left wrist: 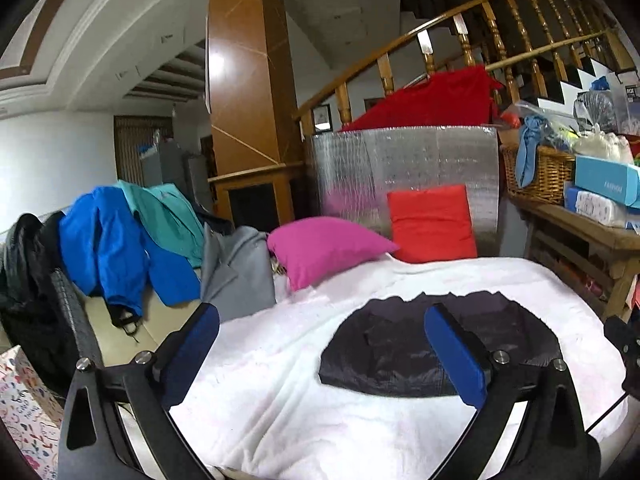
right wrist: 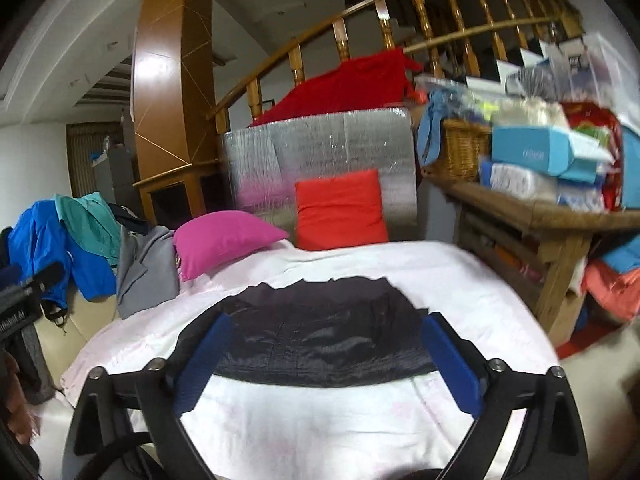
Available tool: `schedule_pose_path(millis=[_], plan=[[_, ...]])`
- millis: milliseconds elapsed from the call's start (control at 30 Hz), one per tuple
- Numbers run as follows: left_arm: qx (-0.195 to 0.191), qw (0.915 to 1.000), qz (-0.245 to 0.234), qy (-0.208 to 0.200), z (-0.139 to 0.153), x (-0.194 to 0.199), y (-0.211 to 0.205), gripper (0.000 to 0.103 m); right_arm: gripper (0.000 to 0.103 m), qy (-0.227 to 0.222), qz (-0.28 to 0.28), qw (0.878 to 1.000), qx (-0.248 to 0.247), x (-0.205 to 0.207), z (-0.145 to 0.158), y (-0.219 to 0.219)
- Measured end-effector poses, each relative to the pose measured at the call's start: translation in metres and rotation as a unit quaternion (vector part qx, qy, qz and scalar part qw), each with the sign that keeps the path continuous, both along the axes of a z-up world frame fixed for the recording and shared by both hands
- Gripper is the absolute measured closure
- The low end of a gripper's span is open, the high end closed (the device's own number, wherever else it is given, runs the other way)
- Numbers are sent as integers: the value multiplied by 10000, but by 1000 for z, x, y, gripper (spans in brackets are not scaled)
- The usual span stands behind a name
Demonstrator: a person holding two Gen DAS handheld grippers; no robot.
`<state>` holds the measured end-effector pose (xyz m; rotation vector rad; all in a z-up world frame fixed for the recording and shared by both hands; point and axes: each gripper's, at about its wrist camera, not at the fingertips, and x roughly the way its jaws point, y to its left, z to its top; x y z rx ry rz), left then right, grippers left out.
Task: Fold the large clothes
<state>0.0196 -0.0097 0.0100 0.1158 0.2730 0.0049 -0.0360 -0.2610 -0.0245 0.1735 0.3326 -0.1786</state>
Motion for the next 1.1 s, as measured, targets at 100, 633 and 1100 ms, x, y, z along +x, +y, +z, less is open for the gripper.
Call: schedule_pose_path(millis=[100, 633, 1100], plan=[[12, 9999, -32, -108, 9, -11, 0, 1, 4, -40, -46, 9999, -110, -11, 12, 4], [-42, 9995, -261, -161, 33, -40, -13, 0, 3, -197, -365, 9991, -9, -40, 40, -11], [-50, 9997, -124, -193, 36, -48, -14, 0, 3, 72, -431, 9989, -162, -41, 33, 0]])
